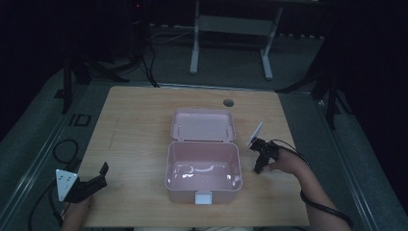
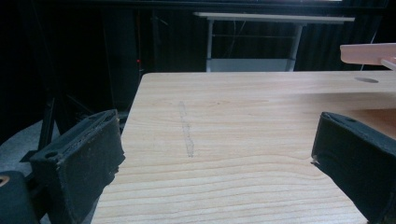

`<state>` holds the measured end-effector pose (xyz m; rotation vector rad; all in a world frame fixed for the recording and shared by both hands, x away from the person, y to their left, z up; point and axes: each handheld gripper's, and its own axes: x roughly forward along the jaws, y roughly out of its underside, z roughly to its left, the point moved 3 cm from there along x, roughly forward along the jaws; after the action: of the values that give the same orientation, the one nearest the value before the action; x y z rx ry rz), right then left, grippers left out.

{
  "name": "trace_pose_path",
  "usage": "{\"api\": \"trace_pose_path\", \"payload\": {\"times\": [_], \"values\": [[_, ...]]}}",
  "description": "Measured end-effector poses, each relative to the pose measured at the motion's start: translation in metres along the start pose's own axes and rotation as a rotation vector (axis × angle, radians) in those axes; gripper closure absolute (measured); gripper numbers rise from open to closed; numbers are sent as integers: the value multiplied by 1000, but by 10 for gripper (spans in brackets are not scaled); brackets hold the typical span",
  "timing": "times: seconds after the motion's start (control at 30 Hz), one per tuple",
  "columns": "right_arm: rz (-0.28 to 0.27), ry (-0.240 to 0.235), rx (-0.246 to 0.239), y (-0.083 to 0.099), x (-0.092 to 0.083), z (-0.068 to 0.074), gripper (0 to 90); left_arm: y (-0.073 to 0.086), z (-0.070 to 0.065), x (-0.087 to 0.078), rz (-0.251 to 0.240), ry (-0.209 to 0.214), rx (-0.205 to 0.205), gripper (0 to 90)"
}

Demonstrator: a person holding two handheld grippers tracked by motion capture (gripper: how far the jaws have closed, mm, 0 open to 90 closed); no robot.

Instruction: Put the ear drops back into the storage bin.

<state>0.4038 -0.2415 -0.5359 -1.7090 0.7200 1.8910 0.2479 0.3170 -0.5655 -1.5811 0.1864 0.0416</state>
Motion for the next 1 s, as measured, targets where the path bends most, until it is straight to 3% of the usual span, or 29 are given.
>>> {"api": "trace_pose_path", "payload": {"times": [0.17,0.27,0.47,0.5,0.57,0.63,0.67,0.73,0.77,0.87,0.9,1.0], "values": [[22,29,-36,-2,2,2,594,0,0,0,2,0,2,20],[20,33,-44,-2,-1,2,595,0,0,0,2,0,2,20],[20,52,-106,2,-5,4,596,0,0,0,3,-1,2,20],[20,56,-149,5,-6,5,596,0,0,0,3,-1,3,20],[19,59,-170,7,-6,6,596,0,0,0,3,-1,4,20],[11,43,-245,10,-6,9,596,0,0,0,3,-1,3,20],[14,50,-335,15,-5,13,596,0,0,0,4,-2,3,20],[21,52,-359,17,-5,14,596,0,0,0,3,-2,3,20],[28,59,-420,21,-5,18,596,0,0,0,5,-1,3,20],[35,57,-434,22,-5,19,596,0,0,0,4,-1,3,20],[48,77,-500,26,-7,24,596,0,0,0,4,-2,3,20],[40,104,-536,27,-9,26,596,0,0,0,4,-2,3,20]]}}
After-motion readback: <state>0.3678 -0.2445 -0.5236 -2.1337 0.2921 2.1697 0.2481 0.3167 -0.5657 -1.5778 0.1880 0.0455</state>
